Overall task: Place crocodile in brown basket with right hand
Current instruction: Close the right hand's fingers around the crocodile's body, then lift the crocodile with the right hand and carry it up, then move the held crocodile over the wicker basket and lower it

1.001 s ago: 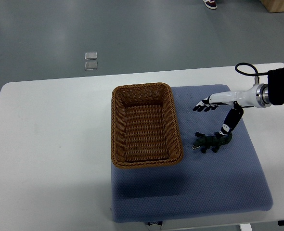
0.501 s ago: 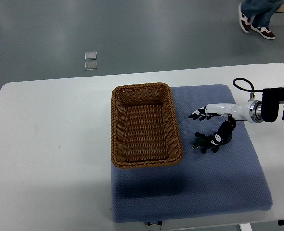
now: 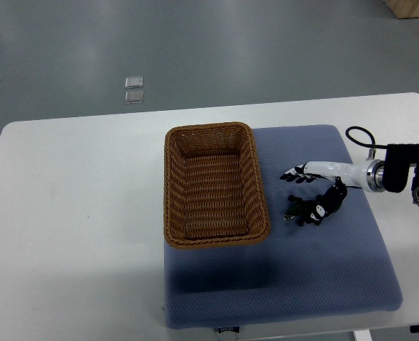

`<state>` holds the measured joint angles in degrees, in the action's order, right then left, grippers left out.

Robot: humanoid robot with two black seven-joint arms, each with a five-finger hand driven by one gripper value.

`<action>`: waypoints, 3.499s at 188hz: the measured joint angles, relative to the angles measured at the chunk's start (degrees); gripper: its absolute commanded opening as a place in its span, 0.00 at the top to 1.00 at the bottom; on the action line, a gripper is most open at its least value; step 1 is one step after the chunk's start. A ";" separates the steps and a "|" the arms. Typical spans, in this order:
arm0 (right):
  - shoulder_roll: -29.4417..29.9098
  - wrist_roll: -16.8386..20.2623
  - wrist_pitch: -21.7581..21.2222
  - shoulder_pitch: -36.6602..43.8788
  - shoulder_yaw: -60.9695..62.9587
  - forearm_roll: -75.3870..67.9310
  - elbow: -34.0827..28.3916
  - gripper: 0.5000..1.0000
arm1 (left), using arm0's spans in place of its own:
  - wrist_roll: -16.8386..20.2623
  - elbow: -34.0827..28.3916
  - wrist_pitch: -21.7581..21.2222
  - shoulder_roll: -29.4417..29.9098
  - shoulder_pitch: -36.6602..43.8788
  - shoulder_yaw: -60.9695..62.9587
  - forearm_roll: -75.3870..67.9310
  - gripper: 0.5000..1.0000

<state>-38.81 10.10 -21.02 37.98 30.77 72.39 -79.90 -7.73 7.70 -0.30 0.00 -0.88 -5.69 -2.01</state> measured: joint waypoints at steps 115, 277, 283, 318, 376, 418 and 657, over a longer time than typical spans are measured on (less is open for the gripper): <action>1.48 -0.09 0.64 -1.63 0.01 0.19 1.17 0.57 | 0.07 -0.05 -0.01 0.00 0.01 -0.03 0.00 0.00; 1.22 -1.74 0.58 -1.25 1.08 2.17 2.37 1.00 | 0.08 -0.06 -0.01 0.00 0.05 -0.11 -0.01 0.00; 0.95 -1.74 0.42 -1.13 1.46 2.04 2.31 1.00 | 0.07 -0.06 -0.01 0.00 0.05 -0.11 -0.01 0.00; -1.19 -1.76 -0.45 1.04 2.42 1.64 1.87 1.00 | 0.05 -0.06 -0.01 0.00 0.05 -0.11 -0.01 0.00; -4.83 -1.83 -1.90 5.08 2.51 1.41 0.89 1.00 | 0.04 0.00 -0.01 0.00 0.03 -0.02 -0.01 0.00; -6.70 -1.84 -3.23 11.33 2.56 0.54 0.80 1.00 | 0.04 0.03 -0.01 0.00 0.03 0.13 -0.01 0.00; 32.68 -2.50 0.92 23.49 -11.15 3.82 26.35 1.00 | 0.02 0.01 -0.02 0.00 0.10 -0.20 -0.01 0.00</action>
<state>-6.13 7.60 -20.10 61.47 19.62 76.21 -53.54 -7.72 7.71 -0.32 0.00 -0.78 -5.89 -2.01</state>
